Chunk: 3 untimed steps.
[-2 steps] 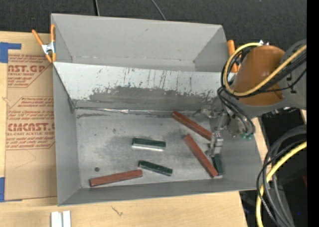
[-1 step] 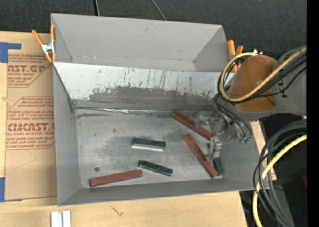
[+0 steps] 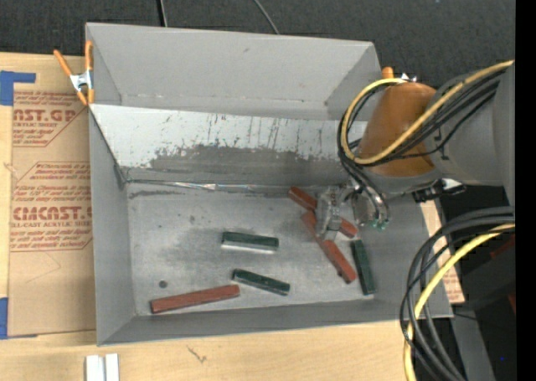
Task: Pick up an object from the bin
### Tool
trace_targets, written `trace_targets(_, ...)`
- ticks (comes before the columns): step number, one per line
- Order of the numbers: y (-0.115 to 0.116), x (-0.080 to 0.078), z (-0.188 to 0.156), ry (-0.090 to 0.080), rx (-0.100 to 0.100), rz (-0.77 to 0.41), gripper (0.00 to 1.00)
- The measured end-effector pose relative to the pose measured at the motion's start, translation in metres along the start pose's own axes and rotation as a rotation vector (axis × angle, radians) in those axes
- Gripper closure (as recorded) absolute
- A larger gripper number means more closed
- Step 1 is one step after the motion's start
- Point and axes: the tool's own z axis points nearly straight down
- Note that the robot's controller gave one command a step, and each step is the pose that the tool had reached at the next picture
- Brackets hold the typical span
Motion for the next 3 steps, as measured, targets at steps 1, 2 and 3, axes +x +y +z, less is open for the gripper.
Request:
trace_targets(1, 0.0, 0.0, 0.0, 0.0, 0.0, 0.0, 1.0)
trace_targets(2, 0.002, 0.038, -0.015, 0.013, 0.002, 0.286, 0.0)
trace_targets(3, 0.002, 0.038, -0.015, 0.013, 0.003, 0.286, 0.0)
